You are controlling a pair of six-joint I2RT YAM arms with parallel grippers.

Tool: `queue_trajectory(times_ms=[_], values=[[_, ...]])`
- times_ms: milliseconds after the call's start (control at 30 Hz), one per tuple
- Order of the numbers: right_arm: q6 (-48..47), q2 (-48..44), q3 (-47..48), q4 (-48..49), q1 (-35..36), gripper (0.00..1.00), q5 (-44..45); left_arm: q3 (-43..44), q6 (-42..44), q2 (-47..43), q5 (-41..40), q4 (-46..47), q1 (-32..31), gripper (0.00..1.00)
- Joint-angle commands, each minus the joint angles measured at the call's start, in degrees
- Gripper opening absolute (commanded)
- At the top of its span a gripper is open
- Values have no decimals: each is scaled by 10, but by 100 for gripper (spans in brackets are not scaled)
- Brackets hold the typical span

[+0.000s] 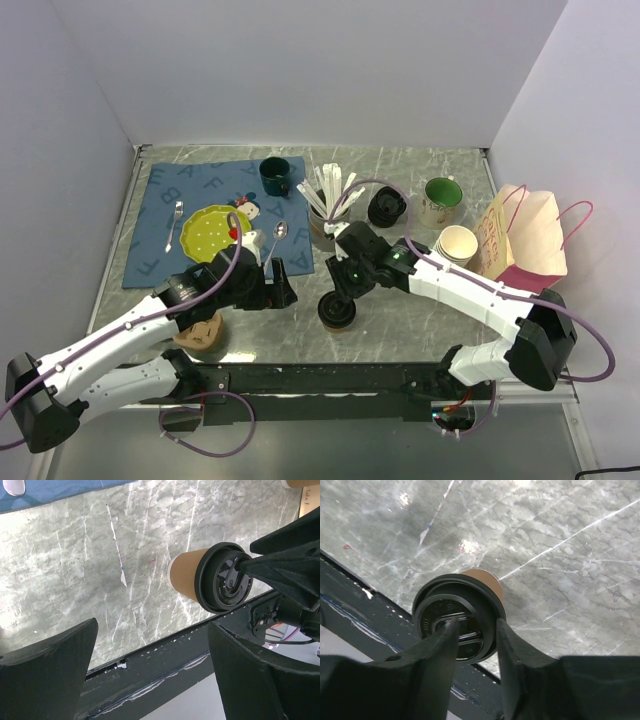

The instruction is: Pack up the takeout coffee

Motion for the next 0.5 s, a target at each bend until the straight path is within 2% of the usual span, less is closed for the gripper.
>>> queue_trajectory(times_ms=[0,200,233,333,467], values=[[-17,-1,-13,18,6,40,12,13,-6,2,-12,18,0,97],[-22,-2,-19,20,10,36,16,8,-11,-3,-15,16,0,97],[-22,-3,-18,18,10,29,17,7,-12,-4,-16,16,0,97],[-17,-9,-15,13,11,18,31,4,-15,-7,-17,17,0,97],[0,-26,-12,2,10,10,76,5,-15,-8,-21,12,0,97]])
